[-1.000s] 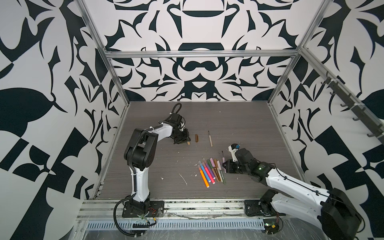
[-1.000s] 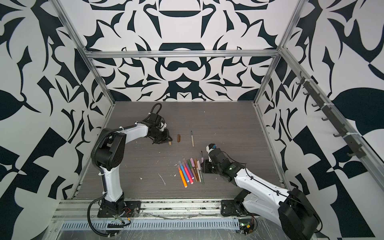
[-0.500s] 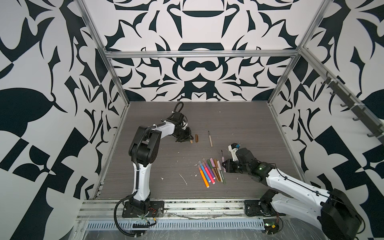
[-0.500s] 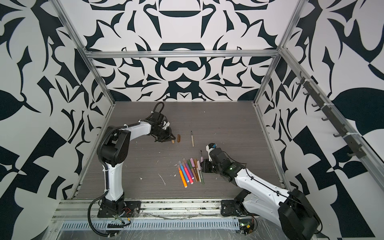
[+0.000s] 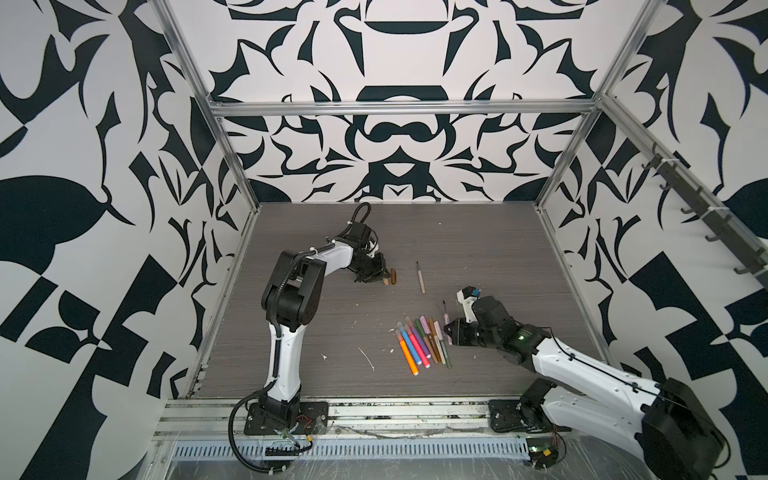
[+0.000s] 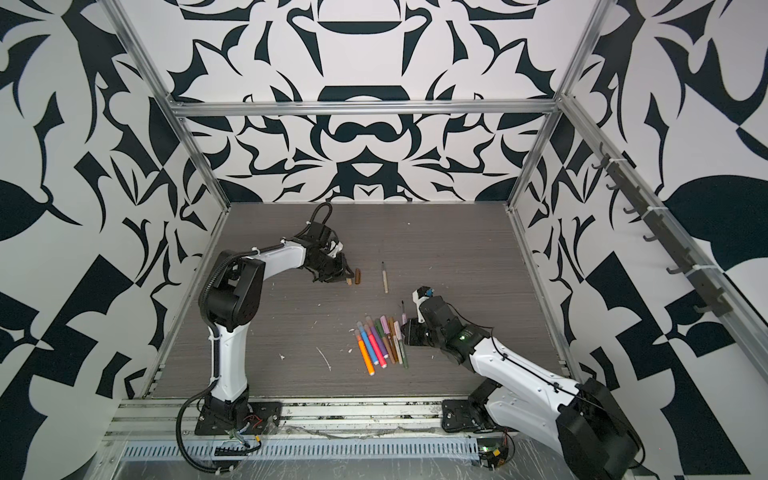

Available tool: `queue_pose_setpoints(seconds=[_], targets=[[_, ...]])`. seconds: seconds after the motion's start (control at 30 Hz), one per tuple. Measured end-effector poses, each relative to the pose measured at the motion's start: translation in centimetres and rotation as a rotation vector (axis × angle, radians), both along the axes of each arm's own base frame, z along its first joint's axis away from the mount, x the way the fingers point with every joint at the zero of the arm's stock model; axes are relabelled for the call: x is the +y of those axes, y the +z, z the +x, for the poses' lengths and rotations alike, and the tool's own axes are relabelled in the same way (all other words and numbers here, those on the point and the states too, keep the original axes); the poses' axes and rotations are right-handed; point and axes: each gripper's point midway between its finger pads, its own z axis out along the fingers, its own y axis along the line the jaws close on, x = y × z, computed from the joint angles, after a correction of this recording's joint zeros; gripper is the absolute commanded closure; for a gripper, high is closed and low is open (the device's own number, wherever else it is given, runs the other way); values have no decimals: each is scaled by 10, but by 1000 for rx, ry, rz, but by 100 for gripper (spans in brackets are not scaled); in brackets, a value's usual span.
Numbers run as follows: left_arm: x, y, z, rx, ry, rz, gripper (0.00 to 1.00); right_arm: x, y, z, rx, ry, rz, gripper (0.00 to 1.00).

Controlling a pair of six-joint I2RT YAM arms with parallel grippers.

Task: Open the pen caps
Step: 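Lower the tan cap beside the brown cap and open the left gripper, then lower the uncapped pink pen beside the tan pen and open the right gripper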

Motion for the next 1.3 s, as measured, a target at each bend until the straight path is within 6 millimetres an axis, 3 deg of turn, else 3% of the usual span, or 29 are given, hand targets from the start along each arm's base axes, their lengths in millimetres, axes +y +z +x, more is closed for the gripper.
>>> queue_pose_setpoints(seconds=[0.63, 0.83, 0.93, 1.03, 1.17, 1.3], targets=[[0, 1, 1, -2, 3, 2, 73, 0, 0, 0, 2, -3, 1, 100], [7, 7, -2, -18, 19, 26, 73, -9, -3, 6, 24, -32, -21, 100], [14, 24, -13, -45, 31, 31, 73, -13, -3, 19, 37, -39, -64, 100], [20, 56, -22, -107, 37, 9, 72, -14, 2, 43, 31, -39, -91, 100], [29, 103, -31, -207, 45, -31, 72, -12, 3, 87, 25, -40, -103, 100], [46, 141, -41, -284, 54, -54, 70, 0, -12, 129, 51, -17, -60, 100]])
